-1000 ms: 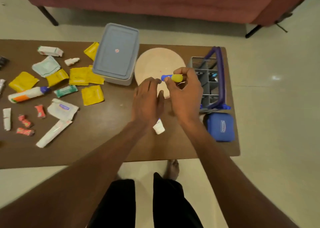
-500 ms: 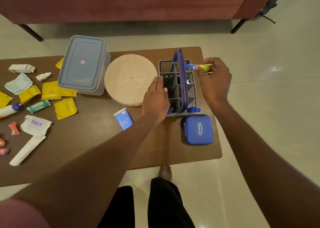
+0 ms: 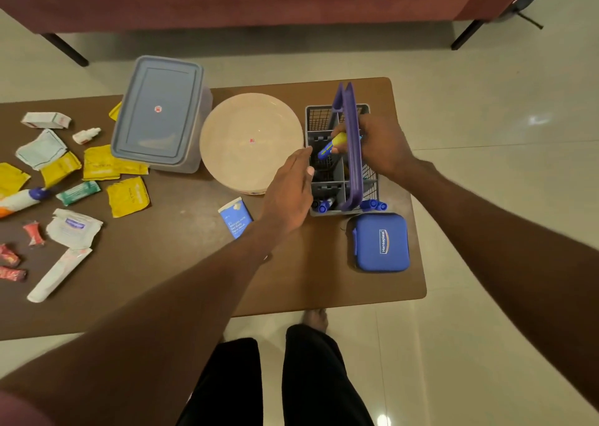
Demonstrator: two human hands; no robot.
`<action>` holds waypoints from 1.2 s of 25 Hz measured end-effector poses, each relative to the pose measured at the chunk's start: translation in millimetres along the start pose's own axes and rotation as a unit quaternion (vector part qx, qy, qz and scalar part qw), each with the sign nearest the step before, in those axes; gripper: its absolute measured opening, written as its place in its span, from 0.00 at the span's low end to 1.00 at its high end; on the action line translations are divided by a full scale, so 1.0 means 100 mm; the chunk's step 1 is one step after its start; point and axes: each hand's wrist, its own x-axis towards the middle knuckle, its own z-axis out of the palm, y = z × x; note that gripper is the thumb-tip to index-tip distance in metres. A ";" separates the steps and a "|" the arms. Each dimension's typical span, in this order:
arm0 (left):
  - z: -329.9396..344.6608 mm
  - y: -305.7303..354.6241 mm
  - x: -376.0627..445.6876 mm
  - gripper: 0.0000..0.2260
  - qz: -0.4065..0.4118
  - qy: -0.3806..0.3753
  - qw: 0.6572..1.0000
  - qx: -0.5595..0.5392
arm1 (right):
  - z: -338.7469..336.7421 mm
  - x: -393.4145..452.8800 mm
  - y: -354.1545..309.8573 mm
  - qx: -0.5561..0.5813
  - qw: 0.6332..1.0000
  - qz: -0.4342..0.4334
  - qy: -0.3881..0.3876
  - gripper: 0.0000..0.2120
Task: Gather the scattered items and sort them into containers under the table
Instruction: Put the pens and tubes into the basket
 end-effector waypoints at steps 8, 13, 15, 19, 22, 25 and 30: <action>-0.07 -0.05 -0.11 0.21 -0.011 0.022 0.999 0.034 | 0.01 -0.13 0.00 0.025 0.983 0.008 0.180 0.09; -0.21 -0.19 -0.54 0.20 -0.059 0.079 0.992 0.072 | 0.20 -0.65 -0.32 0.209 0.904 0.096 0.359 0.08; -0.27 -0.31 -0.74 0.20 -0.070 0.058 0.988 0.127 | 0.35 -0.81 -0.47 0.207 0.909 0.089 0.351 0.12; -0.35 -0.56 -1.12 0.22 -0.100 0.014 0.978 0.183 | 0.64 -0.89 -0.58 0.253 0.925 0.154 0.238 0.19; -0.37 -0.72 -1.28 0.25 -0.154 -0.005 0.972 0.177 | 0.72 -0.85 -0.58 0.301 0.907 0.184 0.232 0.13; -0.43 -0.87 -1.38 0.27 -0.173 -0.020 0.964 0.201 | 0.74 -0.81 -0.60 0.294 0.900 0.214 0.242 0.13; -0.50 -0.97 -1.44 0.28 -0.164 -0.046 0.964 0.203 | 0.78 -0.79 -0.61 0.322 0.885 0.212 0.262 0.17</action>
